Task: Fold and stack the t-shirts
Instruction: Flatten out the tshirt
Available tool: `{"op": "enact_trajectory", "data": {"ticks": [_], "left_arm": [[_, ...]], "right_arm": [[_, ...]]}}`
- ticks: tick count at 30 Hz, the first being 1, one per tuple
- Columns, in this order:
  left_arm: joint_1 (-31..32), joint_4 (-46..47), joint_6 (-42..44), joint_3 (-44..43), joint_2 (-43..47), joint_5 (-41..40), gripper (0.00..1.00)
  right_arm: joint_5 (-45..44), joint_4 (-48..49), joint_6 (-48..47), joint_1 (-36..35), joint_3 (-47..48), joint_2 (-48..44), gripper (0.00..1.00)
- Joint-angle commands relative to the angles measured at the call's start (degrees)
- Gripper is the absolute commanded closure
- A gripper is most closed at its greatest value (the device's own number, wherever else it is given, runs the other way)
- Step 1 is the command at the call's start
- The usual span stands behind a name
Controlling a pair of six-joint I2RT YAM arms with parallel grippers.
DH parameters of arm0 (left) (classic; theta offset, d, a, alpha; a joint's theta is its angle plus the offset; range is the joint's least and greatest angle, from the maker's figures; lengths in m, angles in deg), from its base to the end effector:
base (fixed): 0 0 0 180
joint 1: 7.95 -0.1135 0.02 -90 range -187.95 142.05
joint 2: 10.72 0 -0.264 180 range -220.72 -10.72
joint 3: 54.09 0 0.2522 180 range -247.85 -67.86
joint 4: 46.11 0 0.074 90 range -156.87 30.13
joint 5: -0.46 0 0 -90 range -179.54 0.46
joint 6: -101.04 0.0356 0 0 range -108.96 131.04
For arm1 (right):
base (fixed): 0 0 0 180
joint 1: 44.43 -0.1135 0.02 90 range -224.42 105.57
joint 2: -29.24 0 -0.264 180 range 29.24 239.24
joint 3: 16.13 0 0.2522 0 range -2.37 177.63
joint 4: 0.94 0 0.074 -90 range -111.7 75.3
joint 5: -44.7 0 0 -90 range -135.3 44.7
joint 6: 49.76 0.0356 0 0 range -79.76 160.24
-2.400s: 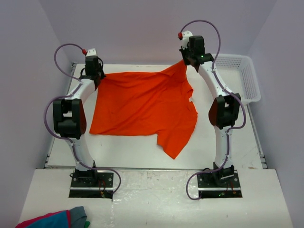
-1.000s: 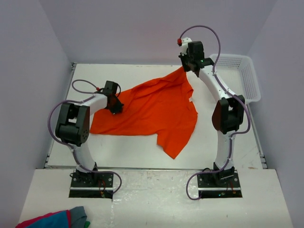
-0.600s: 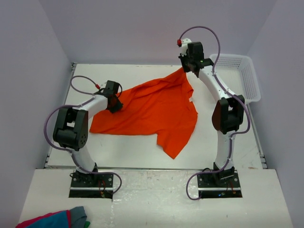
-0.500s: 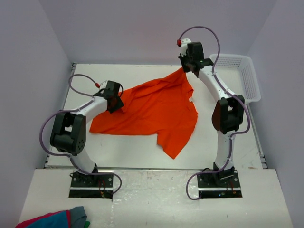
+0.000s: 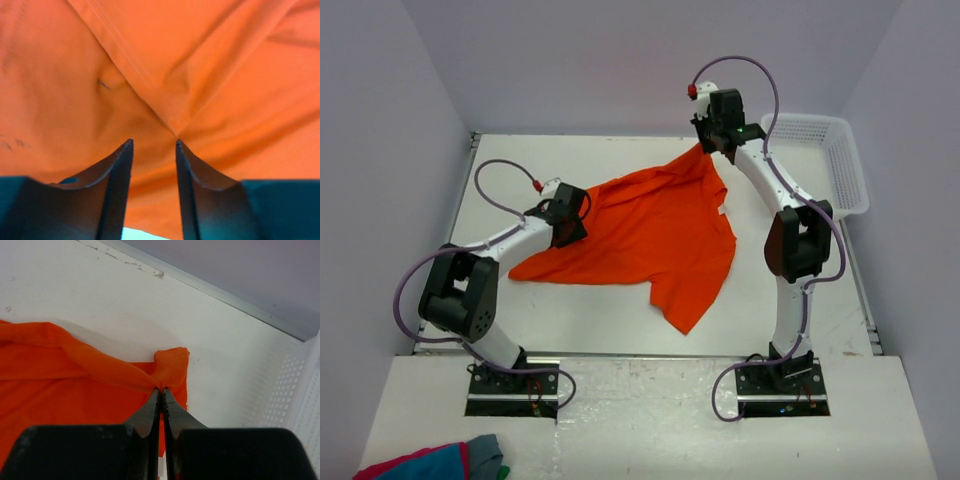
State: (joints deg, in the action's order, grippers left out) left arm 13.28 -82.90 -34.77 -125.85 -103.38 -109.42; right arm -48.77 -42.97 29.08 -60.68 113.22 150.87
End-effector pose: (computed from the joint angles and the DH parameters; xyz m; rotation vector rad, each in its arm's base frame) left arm 0.3076 -0.1065 0.1964 -0.6526 2.4027 -0.0345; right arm 0.4795 0.1375 0.3104 -0.4800 2.1146 -0.0148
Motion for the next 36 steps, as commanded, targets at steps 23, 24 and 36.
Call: {"op": "enact_trajectory", "data": {"ticks": [23,24,36], "left_arm": [[4.0,28.4,14.0,12.6,1.2,5.1,0.53],[4.0,28.3,14.2,11.9,0.6,4.5,0.53],[3.9,27.5,15.1,8.5,-3.2,1.2,0.54]], "right_arm": [[0.7,1.4,0.6,-1.2,-1.0,-3.1,1.0],[0.7,1.4,0.6,-1.2,-0.9,-3.1,1.0],[0.9,1.4,0.5,-1.2,-0.8,-3.0,1.0]]}}
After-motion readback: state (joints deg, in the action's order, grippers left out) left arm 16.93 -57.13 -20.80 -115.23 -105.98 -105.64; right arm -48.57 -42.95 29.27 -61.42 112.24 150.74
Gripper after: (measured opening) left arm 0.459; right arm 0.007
